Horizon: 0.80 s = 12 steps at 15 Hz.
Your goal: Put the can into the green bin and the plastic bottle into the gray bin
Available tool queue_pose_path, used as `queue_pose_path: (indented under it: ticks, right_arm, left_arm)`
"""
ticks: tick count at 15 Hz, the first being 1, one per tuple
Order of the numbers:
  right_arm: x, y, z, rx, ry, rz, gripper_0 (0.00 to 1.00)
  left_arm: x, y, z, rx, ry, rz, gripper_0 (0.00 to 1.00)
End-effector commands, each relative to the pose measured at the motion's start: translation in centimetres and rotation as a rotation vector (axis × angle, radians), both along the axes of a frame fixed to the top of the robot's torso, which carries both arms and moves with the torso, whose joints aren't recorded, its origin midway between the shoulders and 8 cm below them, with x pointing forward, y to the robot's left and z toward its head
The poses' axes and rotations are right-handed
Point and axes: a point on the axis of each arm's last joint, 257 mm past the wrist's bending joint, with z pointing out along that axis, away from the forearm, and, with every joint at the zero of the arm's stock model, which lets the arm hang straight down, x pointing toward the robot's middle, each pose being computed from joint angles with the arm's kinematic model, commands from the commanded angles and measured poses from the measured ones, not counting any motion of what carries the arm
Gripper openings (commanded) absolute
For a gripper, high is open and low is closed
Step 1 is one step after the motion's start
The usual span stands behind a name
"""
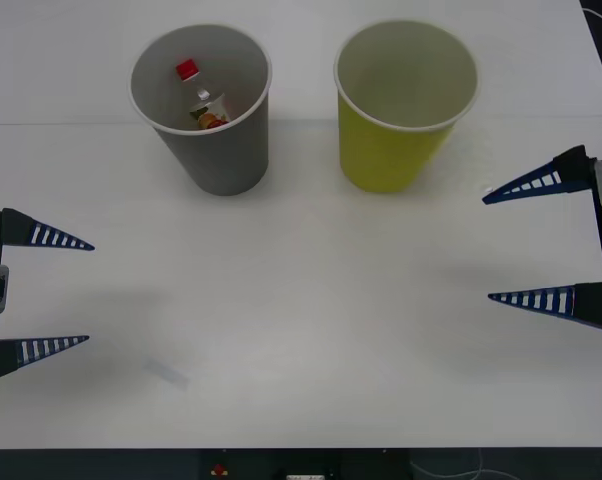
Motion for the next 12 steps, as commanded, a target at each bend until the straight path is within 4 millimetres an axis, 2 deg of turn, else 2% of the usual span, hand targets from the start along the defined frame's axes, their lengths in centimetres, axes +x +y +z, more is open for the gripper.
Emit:
queue_pose_path:
  ticks: [1,4,7,12]
  right_arm:
    - [-0.7,-1.2,-1.1,-0.016,-0.01,0.003,1.0]
    - [-1.1,-2.5,-2.0,-0.029,0.004,-0.024,1.0]
    - [-0.6,-3.5,-2.5,-0.027,0.012,-0.047,1.0]
    - [-0.6,-3.6,-2.7,-0.028,0.013,-0.049,1.0]
  left_arm:
    - [0.0,0.0,0.0,0.0,0.0,0.0,1.0]
    - [0.0,0.0,0.0,0.0,0.0,0.0,1.0]
    - [0.0,0.0,0.0,0.0,0.0,0.0,1.0]
    - [0.0,0.0,0.0,0.0,0.0,0.0,1.0]
